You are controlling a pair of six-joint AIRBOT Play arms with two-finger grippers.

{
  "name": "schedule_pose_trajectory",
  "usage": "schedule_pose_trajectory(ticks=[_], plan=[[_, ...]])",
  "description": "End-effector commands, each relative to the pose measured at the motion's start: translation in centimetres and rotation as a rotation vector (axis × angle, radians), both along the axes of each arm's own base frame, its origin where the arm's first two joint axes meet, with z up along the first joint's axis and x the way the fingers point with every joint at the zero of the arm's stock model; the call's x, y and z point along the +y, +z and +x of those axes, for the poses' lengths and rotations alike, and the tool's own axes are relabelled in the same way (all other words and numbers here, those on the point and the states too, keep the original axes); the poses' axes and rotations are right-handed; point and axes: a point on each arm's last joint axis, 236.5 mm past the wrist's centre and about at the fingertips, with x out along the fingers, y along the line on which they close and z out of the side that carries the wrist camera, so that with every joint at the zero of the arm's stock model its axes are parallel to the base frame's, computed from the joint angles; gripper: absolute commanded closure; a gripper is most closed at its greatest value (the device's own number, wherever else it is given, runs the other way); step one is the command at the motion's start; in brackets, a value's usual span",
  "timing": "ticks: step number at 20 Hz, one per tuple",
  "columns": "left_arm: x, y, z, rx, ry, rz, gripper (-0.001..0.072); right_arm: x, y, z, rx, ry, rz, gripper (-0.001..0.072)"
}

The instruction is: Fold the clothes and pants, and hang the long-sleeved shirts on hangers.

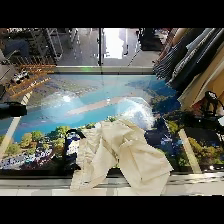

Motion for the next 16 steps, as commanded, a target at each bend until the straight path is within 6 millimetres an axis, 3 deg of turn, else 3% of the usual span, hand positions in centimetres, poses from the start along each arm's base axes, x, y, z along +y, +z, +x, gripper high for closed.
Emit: schedule_pose_trajectory(ticks=[1, 11, 16], plan=[[0.0, 0.0, 0.0, 0.001, -0.001, 0.000, 0.0695, 0.1, 0.0, 0.0, 0.000, 0.001, 0.000, 0.0691], [-0.3, 0.3, 0.6, -0.024, 0.005, -0.033, 0.0695, 0.1, 0.0, 0.0, -0.001, 0.001, 0.001, 0.0691], [-2.4, 1.4, 1.3, -0.064, -0.011, -0.160, 0.0695, 1.6, 2.5, 2.6, -0.136, -0.057, 0.138, 0.0691]])
